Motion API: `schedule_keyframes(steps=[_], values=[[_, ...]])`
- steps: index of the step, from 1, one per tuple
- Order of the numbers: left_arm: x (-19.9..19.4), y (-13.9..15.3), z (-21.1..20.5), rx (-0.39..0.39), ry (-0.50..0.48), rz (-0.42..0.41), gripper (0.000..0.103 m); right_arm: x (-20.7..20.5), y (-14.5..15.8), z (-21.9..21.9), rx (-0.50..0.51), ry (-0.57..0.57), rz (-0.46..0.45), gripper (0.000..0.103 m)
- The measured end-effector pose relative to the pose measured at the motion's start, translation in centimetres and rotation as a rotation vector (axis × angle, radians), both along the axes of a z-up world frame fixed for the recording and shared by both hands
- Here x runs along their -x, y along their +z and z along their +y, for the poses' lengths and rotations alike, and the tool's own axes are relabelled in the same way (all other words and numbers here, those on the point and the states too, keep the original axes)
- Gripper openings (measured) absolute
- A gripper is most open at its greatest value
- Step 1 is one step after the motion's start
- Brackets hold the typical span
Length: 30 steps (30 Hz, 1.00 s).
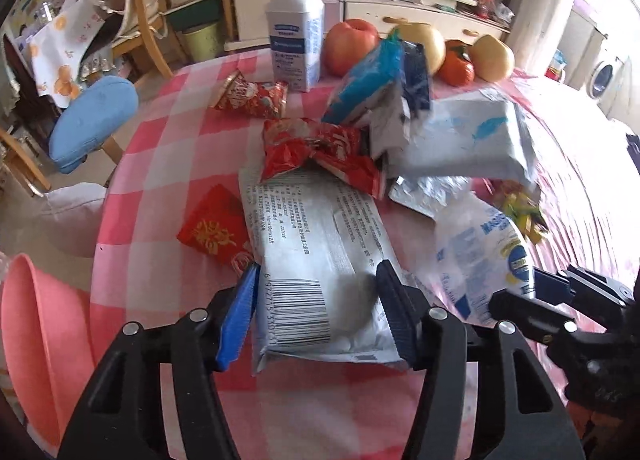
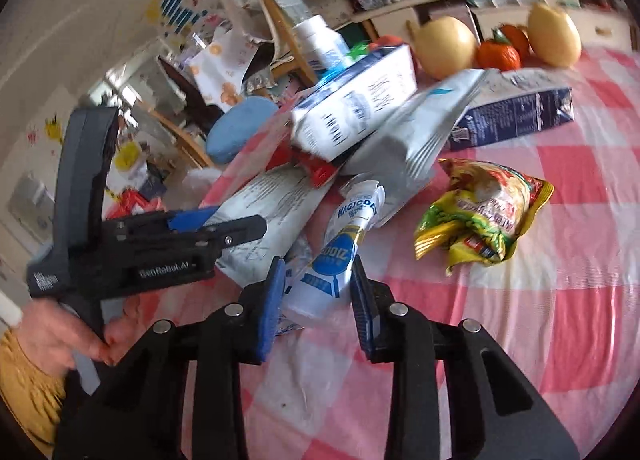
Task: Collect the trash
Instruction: 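Lift the grey packet and yogurt bottle and carry both toward the pink bucket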
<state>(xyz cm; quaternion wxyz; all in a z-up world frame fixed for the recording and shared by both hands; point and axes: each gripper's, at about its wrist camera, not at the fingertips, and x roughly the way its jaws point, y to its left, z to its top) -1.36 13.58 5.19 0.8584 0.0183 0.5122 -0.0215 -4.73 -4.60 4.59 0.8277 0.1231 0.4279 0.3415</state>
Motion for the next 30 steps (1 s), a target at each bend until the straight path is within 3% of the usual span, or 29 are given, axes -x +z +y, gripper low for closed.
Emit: schedule_keyframes(steps=[3, 5, 8, 13, 16, 21, 26, 28, 30], values=[[0.3, 0.0, -0.9, -0.031, -0.033, 0.023, 0.085, 0.5, 0.2, 0.6, 0.054, 0.010, -0.015, 0.034], [0.2, -0.4, -1.8, -0.105, -0.052, 0.021, 0.089, 0.7, -0.1, 1.1, 0.123, 0.001, -0.020, 0.034], [-0.6, -0.8, -3.0, -0.170, -0.069, 0.023, 0.094, 0.4, -0.6, 1.1, 0.132, -0.004, -0.003, 0.034], [-2.1, -2.3, -3.5, -0.199, -0.036, 0.045, 0.094, -0.2, -1.0, 1.4, 0.143, -0.011, 0.002, 0.037], [-2.6, -2.6, -2.6, -0.134, 0.011, 0.055, 0.082, -0.4, -1.4, 1.6, 0.174, -0.015, -0.002, 0.051], [-1.7, -2.9, -2.2, -0.110, 0.018, 0.036, 0.076, -1.1, -1.7, 1.3, 0.155, -0.034, 0.017, 0.055], [-0.6, -2.3, -1.2, -0.086, 0.039, 0.012, 0.075, -1.4, -2.0, 0.1, 0.107, -0.065, 0.047, 0.055], [0.1, -1.7, -0.6, -0.066, 0.049, -0.001, 0.075, -1.5, -2.0, -0.2, 0.102, -0.078, 0.059, 0.045], [0.8, -1.1, -0.1, -0.053, 0.055, -0.017, 0.075, -1.3, -2.1, -0.5, 0.110, -0.088, 0.062, 0.041]])
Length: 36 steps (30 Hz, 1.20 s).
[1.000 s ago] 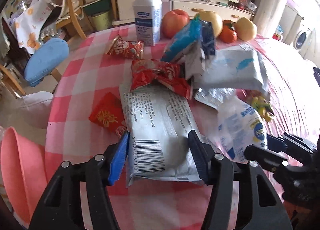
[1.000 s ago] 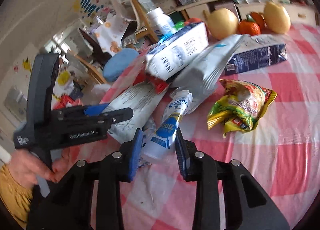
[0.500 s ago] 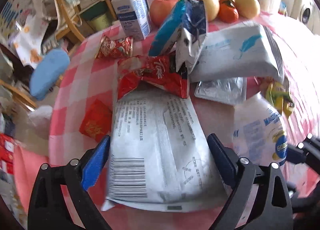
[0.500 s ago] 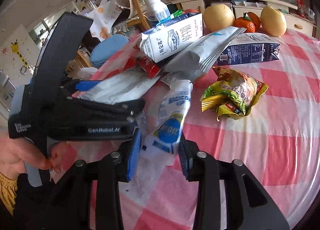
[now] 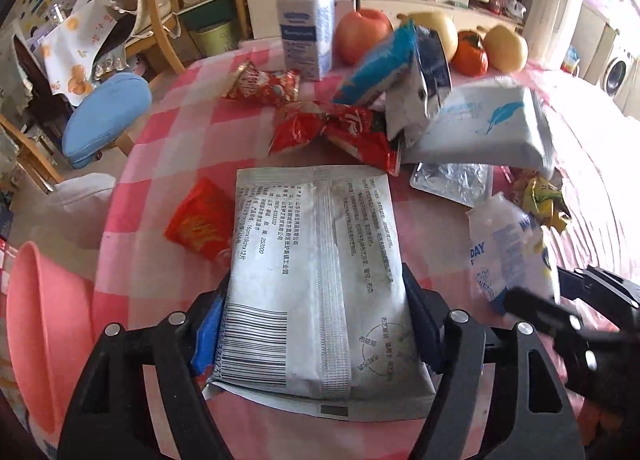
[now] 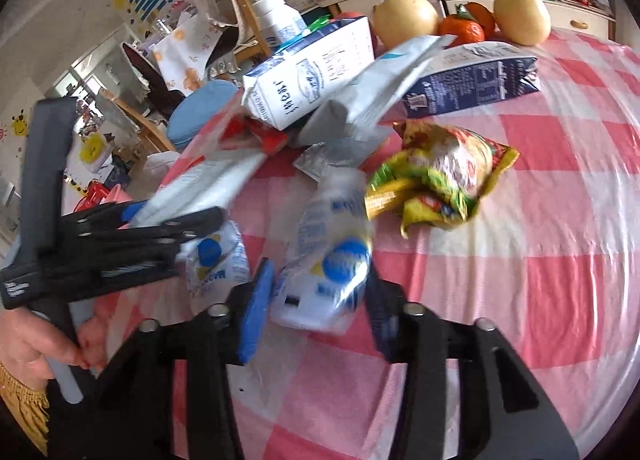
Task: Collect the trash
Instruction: 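Lift the grey packet and yogurt bottle and carry both toward the pink bucket, then open the left tool over the pink bucket while the right tool drops the bottle in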
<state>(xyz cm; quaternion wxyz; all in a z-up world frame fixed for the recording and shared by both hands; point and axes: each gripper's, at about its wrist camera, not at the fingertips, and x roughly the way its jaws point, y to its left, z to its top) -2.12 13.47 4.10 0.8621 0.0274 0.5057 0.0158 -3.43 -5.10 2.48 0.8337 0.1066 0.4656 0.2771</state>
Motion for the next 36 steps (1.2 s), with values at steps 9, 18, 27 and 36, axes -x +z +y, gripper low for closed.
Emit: schedule_keyframes(steps=[9, 18, 27, 36], values=[[3.0, 3.6, 3.0, 0.087, 0.031, -0.090, 0.075, 1.8, 0.2, -0.3, 0.042, -0.010, -0.036, 0.040], [5.1, 5.9, 6.4, 0.157, 0.076, -0.152, 0.075, 4.7, 2.5, 0.6, 0.038, 0.040, -0.105, 0.040], [7.9, 9.3, 13.6, 0.209, 0.236, -0.269, 0.075, 6.9, 7.3, 5.9, -0.006, 0.138, -0.202, 0.040], [10.4, 9.2, 24.1, 0.279, 0.518, -0.300, 0.076, 8.4, 10.8, 18.1, -0.030, 0.353, -0.252, 0.036]])
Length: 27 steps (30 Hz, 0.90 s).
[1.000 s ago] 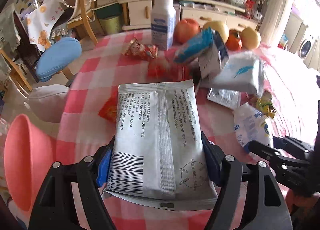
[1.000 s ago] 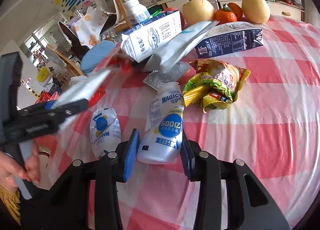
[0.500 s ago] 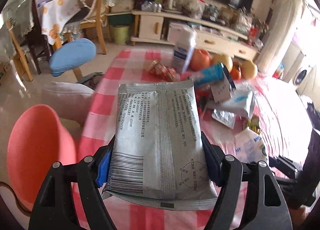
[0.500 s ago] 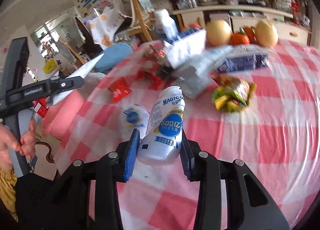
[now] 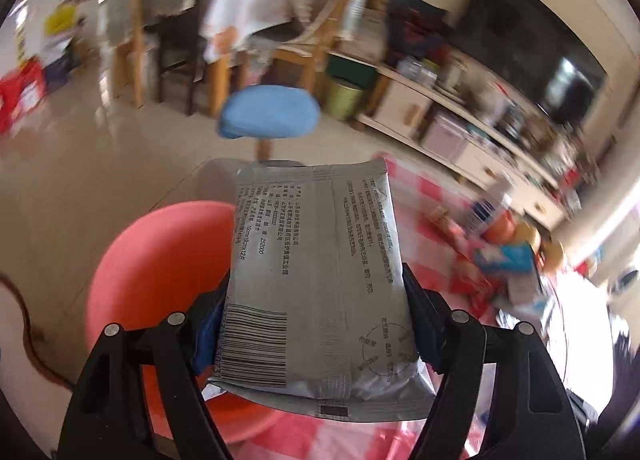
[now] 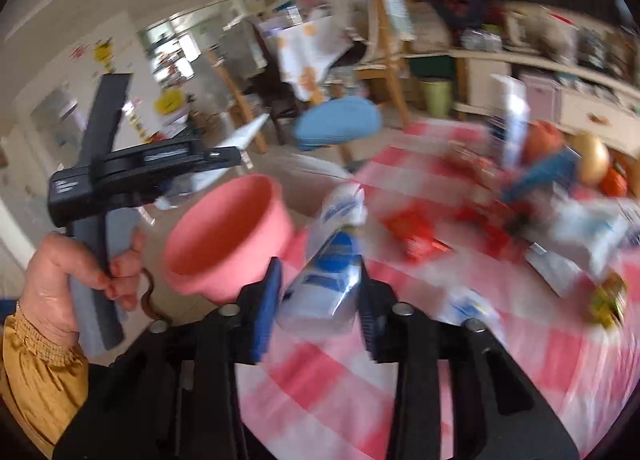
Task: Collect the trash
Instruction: 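Open the left tool over the pink bucket while the right tool drops the bottle in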
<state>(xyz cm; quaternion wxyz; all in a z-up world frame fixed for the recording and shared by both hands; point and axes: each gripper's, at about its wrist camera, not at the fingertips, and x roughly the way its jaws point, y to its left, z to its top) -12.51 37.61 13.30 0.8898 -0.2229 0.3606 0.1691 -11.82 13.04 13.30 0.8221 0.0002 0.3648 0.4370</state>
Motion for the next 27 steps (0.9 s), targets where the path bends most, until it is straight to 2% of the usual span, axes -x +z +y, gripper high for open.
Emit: schedule_keyframes(steps=[2, 3, 4, 8, 10, 11, 12, 13, 14, 20, 21, 24, 27], values=[[0.5, -0.6, 2.2, 0.026, 0.057, 0.014, 0.076, 0.1, 0.4, 3.0, 0.010, 0.046, -0.013, 0.033], [0.8, -0.8, 2.9, 0.034, 0.075, 0.019, 0.076, 0.2, 0.6, 4.1, 0.011, 0.062, -0.017, 0.027], [0.9, -1.2, 3.8, 0.045, 0.096, 0.026, 0.076, 0.2, 0.8, 5.9, 0.013, 0.091, -0.021, 0.025], [1.0, -3.0, 6.8, 0.087, 0.163, 0.072, 0.077, 0.0, 0.6, 11.2, 0.024, 0.152, -0.033, 0.025], [0.8, -4.1, 7.6, 0.101, 0.175, 0.099, 0.077, -0.1, 0.1, 12.4, 0.039, 0.140, -0.052, 0.026], [0.5, -4.7, 7.5, 0.105, 0.169, 0.118, 0.077, -0.3, -0.3, 12.5, 0.037, 0.124, -0.048, 0.028], [0.3, -5.2, 7.5, 0.105, 0.161, 0.134, 0.077, -0.3, -0.7, 12.4, 0.036, 0.111, -0.035, 0.040], [0.0, -5.6, 7.5, 0.100, 0.159, 0.146, 0.077, -0.5, -1.4, 11.9, 0.028, 0.101, -0.007, 0.062], [0.0, -5.9, 7.6, 0.098, 0.163, 0.153, 0.077, -0.5, -2.3, 11.1, 0.014, 0.098, 0.017, 0.070], [-1.2, -7.2, 7.7, 0.095, 0.146, 0.209, 0.077, 1.0, -7.8, 8.9, 0.072, 0.098, 0.119, 0.073], [-1.4, -7.4, 7.6, 0.093, 0.144, 0.219, 0.077, 1.2, -8.3, 9.1, 0.076, 0.109, 0.119, 0.077], [-1.1, -7.6, 7.4, 0.099, 0.146, 0.228, 0.077, 1.5, -9.3, 10.8, 0.124, 0.121, 0.093, 0.078], [-1.1, -7.8, 7.7, 0.106, 0.157, 0.240, 0.077, 1.7, -9.9, 12.0, 0.131, 0.160, 0.099, 0.078]])
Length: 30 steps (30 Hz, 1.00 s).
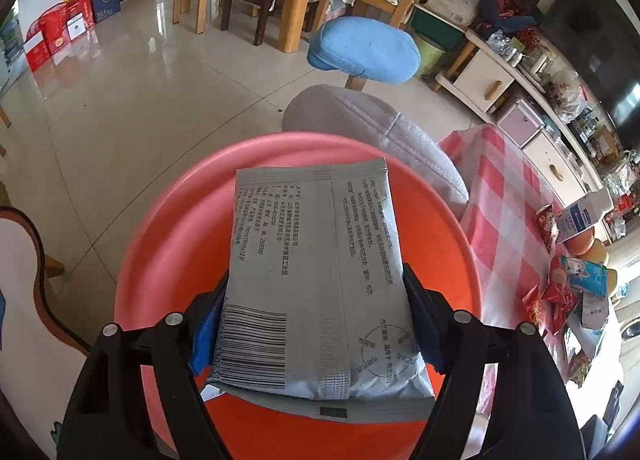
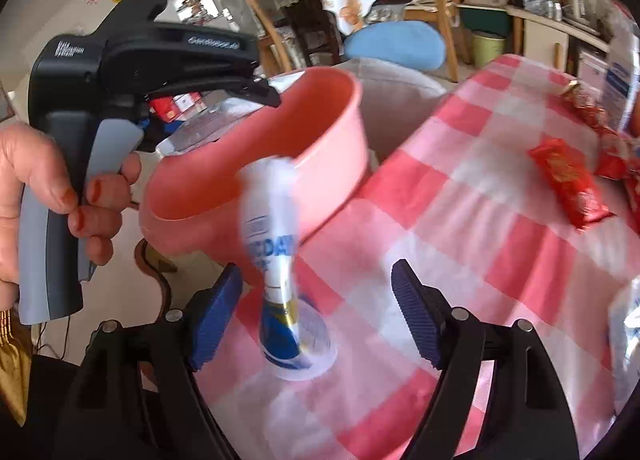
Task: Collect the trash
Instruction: 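Open the left tool over the pink bucket while the right tool drops the bottle in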
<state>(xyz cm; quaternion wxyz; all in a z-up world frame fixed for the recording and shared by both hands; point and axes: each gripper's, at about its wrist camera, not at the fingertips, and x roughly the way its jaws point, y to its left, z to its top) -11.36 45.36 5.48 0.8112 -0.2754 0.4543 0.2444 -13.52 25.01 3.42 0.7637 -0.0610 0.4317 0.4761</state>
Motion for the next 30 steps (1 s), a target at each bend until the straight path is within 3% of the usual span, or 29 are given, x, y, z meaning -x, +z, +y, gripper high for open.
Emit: schedule_keyframes(steps=[2, 6, 8, 11, 16, 22, 23, 28, 30], values=[[0.0, 0.1, 0.0, 0.002, 0.002, 0.001, 0.077, 0.3, -0.3, 0.5, 0.021, 0.010, -0.016, 0.077], [-0.2, 0.4, -0.2, -0.019, -0.014, -0.006, 0.078, 0.5, -0.7, 0.3, 0.006, -0.015, -0.033, 0.053], [-0.2, 0.5, -0.4, -0.023, -0.019, -0.006, 0.078, 0.1, -0.8, 0.0, -0.012, -0.032, -0.007, 0.051], [-0.1, 0.6, -0.5, -0.025, -0.018, -0.007, 0.078, -0.9, -0.9, -0.3, -0.027, -0.055, 0.041, 0.051], [-0.3, 0.9, -0.8, -0.032, -0.033, -0.011, 0.079, -1.4, -0.8, -0.8, -0.074, -0.104, 0.126, 0.072], [-0.5, 1.0, -1.1, -0.046, -0.044, -0.003, 0.079, -2.6, -1.2, -2.0, -0.169, -0.183, 0.242, 0.072], [-0.5, 1.0, -1.1, -0.047, -0.044, -0.001, 0.079, -3.0, -1.2, -2.1, -0.182, -0.199, 0.263, 0.070], [-0.5, 1.0, -1.1, -0.053, -0.047, 0.004, 0.079, -4.8, -2.0, -3.0, -0.231, -0.267, 0.368, 0.036], [-0.5, 1.0, -1.1, -0.053, -0.048, 0.005, 0.079, -4.8, -1.7, -3.4, -0.236, -0.276, 0.359, 0.033]])
